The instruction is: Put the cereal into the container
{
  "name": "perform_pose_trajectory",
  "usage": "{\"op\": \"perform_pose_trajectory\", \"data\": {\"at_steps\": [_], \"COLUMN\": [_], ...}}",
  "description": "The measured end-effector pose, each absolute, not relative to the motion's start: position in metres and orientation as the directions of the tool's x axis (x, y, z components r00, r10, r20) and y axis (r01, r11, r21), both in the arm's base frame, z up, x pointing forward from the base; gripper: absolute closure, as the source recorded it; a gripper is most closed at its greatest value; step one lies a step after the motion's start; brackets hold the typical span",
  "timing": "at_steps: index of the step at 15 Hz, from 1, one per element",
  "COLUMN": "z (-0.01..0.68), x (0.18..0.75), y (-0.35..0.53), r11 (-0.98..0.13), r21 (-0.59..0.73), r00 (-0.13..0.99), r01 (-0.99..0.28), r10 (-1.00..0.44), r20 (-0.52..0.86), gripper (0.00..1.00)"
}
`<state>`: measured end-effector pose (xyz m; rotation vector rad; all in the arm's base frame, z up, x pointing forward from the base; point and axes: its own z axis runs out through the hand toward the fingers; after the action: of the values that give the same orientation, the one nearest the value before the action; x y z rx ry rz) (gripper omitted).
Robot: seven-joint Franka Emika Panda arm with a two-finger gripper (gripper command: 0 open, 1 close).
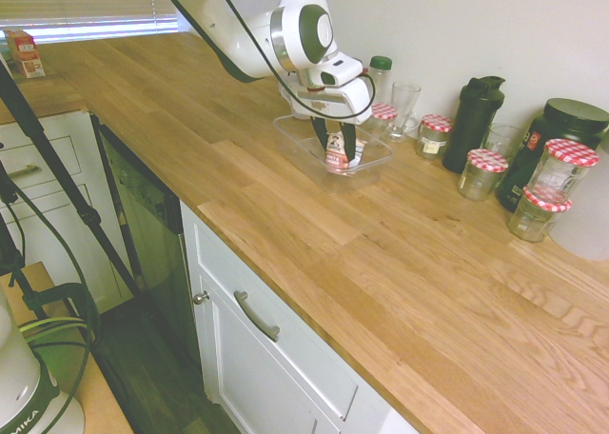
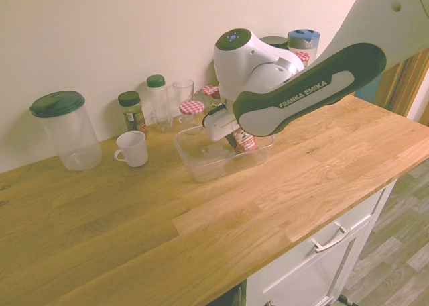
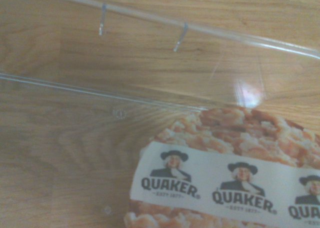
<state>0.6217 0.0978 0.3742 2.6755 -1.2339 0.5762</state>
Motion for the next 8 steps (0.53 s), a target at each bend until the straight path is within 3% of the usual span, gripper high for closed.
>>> {"op": "perform_pose_trajectory", "data": {"at_steps": [8], "z": [0.381], "x": [0.604], "y": [0.09], "r11": [-0.651], "r21": [-0.044], "r00": [0.624], "r01": [-0.757], "r10": [-0.742], "r20": [0.244], "gripper": [0.0]}}
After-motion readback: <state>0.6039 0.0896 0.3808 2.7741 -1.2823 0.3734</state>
